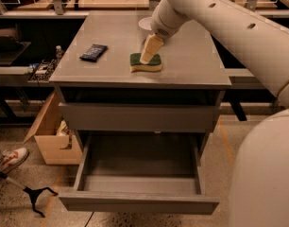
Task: Pick sponge from middle drawer and place on counter
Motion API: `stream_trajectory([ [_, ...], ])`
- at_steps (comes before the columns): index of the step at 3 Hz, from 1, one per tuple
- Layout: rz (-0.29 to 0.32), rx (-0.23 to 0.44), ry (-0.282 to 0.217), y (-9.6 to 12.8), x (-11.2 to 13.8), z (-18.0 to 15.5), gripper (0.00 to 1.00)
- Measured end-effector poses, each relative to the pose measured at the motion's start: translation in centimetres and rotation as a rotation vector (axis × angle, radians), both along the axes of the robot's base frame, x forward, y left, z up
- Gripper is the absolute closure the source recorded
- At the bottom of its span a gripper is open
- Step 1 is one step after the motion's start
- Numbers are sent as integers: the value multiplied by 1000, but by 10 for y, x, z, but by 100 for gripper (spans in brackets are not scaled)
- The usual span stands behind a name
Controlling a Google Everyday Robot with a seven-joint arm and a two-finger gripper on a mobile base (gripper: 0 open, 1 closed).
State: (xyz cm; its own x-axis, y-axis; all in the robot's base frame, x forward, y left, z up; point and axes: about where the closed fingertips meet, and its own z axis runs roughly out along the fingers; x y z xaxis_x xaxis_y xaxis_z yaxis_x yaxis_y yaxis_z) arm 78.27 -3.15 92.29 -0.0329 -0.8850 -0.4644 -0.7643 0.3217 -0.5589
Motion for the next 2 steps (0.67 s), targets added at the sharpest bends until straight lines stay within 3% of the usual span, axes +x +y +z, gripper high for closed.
stream_trajectory([
  [1,-98,53,-14,-55,4,12,0],
  [2,-216,108,-58,-119,5,35,0],
])
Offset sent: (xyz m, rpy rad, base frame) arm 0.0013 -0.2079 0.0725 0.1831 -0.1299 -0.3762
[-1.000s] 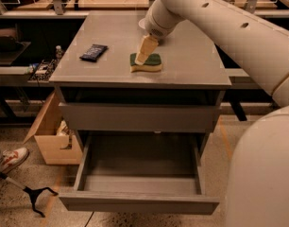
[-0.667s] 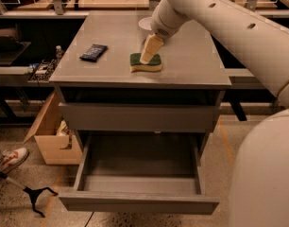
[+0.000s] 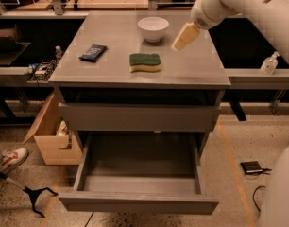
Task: Pick sponge from middle drawer and place on counter
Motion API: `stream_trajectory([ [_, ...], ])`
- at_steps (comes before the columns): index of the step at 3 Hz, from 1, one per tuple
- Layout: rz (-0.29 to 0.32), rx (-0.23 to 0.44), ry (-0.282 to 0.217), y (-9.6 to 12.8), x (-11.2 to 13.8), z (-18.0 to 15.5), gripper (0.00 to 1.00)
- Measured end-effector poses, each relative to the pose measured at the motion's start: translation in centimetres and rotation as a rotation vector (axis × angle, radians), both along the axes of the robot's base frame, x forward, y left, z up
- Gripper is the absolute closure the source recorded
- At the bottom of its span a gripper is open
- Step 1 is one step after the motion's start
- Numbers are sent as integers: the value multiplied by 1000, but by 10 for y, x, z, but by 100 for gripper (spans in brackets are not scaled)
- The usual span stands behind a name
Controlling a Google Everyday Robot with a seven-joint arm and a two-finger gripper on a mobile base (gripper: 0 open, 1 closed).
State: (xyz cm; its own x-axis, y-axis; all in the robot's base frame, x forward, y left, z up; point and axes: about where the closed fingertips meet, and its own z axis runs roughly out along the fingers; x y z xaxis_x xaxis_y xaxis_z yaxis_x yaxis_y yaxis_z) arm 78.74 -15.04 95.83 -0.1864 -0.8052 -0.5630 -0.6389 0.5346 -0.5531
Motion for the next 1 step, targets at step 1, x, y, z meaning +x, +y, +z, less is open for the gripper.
stream_trajectory([
  [1,-98,70,-39,-56,0,20,0],
])
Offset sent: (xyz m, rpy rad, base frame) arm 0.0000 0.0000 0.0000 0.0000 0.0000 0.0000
